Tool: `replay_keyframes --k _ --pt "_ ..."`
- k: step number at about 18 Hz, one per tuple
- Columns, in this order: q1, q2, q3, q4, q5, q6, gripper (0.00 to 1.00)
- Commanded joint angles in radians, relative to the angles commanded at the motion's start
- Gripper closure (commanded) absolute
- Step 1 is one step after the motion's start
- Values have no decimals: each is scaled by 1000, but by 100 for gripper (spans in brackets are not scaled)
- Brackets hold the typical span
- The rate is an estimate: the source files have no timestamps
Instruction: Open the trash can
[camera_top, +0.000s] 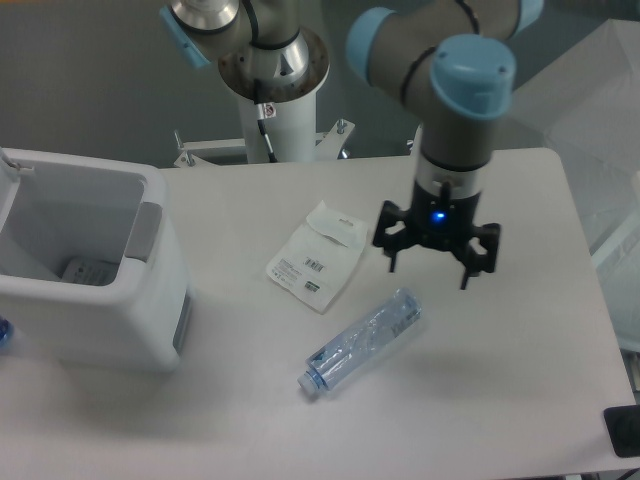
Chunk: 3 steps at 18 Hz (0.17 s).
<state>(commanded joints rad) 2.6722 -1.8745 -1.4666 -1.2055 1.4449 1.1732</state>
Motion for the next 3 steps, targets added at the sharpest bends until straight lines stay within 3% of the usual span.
replay_keyframes --k 3 --pt "-3 -2 -8 0 41 13 0"
